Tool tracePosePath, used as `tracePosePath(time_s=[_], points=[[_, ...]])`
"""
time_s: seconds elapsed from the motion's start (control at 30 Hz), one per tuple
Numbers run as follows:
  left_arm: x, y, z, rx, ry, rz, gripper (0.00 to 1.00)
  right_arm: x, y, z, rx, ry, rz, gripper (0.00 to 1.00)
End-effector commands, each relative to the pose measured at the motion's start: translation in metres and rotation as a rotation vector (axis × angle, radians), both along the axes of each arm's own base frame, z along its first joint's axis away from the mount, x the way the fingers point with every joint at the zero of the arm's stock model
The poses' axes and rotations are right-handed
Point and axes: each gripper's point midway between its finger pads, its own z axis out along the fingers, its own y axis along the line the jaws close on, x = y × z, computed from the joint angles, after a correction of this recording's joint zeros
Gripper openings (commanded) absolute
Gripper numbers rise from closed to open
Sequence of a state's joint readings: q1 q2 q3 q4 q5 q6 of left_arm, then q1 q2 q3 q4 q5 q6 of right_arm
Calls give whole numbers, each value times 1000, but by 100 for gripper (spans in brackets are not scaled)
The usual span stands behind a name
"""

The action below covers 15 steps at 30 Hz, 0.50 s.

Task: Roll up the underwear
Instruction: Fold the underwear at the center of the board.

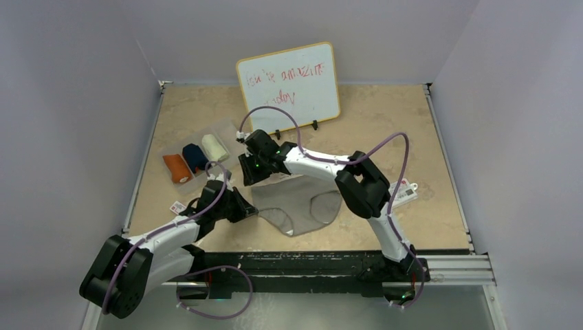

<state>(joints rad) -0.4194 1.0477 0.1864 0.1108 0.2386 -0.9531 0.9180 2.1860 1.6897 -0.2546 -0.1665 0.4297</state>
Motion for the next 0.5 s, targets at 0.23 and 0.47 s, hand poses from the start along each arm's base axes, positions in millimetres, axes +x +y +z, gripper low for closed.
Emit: tracePosePath(time_s=[0.23,0.47], points=[[-5,6,-7,23,22,17,0,8,-3,-29,-150,-63,-40,35],[-5,9,-4,33,14,27,0,12,-9,-12,-178,-142,-56,35]])
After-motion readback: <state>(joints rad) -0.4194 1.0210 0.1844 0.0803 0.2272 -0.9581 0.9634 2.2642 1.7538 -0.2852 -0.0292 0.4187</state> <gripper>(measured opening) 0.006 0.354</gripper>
